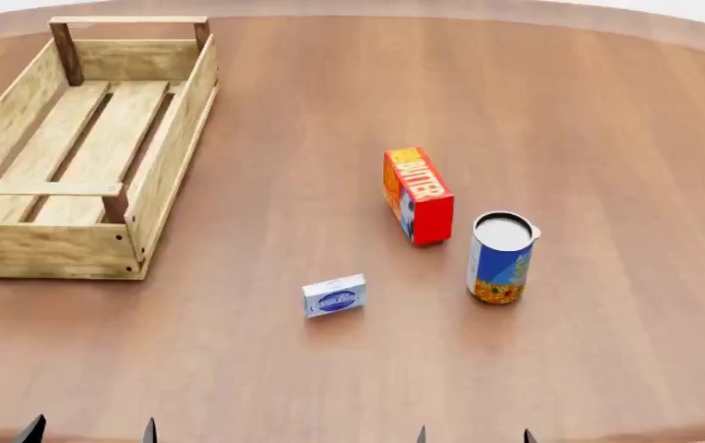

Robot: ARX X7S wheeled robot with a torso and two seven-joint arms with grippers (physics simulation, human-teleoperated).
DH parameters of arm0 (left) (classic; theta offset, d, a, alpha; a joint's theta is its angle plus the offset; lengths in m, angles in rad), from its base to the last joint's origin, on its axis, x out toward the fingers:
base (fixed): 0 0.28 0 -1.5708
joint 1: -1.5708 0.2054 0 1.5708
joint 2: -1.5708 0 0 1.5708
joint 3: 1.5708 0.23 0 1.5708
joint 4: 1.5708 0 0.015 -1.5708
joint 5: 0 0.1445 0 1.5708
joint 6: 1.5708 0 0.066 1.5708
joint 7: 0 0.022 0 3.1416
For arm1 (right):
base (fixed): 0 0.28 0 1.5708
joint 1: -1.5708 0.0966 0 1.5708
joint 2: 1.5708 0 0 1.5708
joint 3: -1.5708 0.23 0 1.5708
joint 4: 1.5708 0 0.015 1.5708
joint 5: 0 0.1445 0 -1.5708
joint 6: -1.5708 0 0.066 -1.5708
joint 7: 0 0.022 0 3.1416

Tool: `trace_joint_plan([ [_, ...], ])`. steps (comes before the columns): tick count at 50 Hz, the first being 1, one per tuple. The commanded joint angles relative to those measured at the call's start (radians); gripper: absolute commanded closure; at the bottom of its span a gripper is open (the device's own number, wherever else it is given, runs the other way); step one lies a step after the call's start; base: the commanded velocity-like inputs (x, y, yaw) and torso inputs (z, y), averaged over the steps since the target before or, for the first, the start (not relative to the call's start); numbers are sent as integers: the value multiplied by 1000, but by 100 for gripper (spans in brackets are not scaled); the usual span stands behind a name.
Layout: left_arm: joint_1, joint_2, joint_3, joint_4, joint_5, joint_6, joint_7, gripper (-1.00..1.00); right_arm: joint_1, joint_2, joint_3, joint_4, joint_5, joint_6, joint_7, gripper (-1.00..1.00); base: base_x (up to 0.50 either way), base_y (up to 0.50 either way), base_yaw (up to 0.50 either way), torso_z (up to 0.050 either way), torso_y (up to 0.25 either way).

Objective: Pick up the cream cheese and put it in the tray.

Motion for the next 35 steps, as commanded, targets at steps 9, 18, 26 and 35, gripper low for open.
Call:
trace_joint_plan([
  [9, 2, -43, 44, 1, -44, -11, -42, -100, -6, 40, -56, 2, 24, -9, 59, -100, 0, 0, 0, 0, 0],
  [18, 4, -66, 81, 11, -32, -6, -61, -100, -12, 53, -64, -15, 68, -4, 74, -100, 0, 0, 0, 0, 0],
  [26, 0, -44, 52, 2, -39, -1, -51, -100, 0, 44, -53, -2, 46, -2, 52, -100, 0, 0, 0, 0, 0],
  [35, 2, -56, 73, 53, -31, -28, -94, -100, -10, 62, -63, -95, 76, 37, 72, -100, 0, 0, 0, 0, 0],
])
